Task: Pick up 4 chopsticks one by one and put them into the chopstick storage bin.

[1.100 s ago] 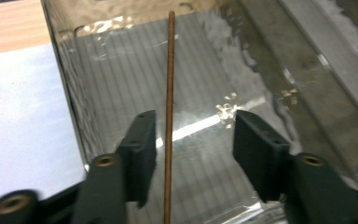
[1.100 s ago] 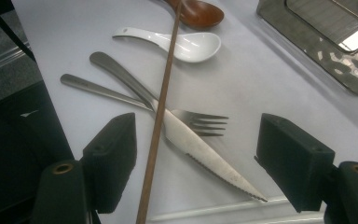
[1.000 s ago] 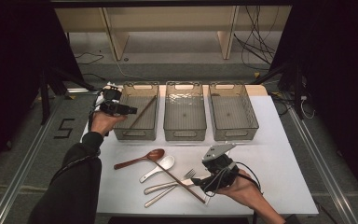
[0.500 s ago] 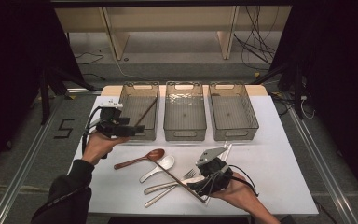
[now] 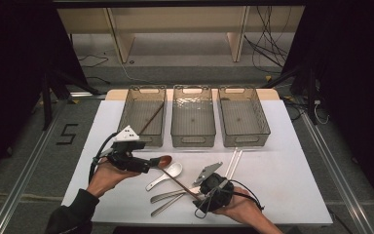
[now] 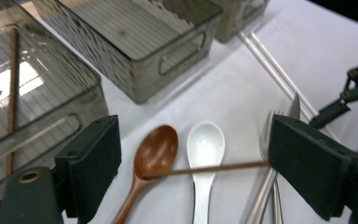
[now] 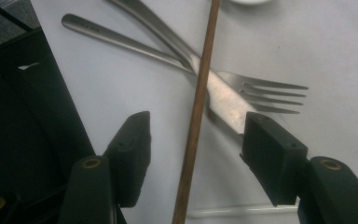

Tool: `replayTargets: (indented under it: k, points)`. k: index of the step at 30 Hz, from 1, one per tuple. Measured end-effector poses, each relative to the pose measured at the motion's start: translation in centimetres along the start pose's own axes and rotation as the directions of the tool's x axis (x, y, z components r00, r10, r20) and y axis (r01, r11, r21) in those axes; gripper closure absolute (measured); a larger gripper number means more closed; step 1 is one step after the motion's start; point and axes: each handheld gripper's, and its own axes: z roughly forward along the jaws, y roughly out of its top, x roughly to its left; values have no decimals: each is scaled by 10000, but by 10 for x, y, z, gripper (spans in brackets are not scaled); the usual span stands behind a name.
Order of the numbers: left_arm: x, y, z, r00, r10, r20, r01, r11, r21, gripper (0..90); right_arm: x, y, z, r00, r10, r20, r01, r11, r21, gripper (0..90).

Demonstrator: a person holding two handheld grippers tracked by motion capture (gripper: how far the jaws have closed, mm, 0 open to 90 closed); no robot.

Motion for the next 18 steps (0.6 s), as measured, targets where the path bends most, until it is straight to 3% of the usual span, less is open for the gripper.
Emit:
replayTargets:
  k: [2,11,18]
  points:
    - [-3,-4,-1,9997,231,-108,-230,9997,39,162,1,0,2,10000,39,-8,-39,9999,145,443]
    - [-9,-22,-3,9999,168,-27,-167,9998,138,159,3,0,9,10000,-7,15,6,9990,448,550]
    - [-11,-26,-5,9995,324,-5,-324,9990,323,159,4,0,16,9991,-425,14,422,9950,902,668]
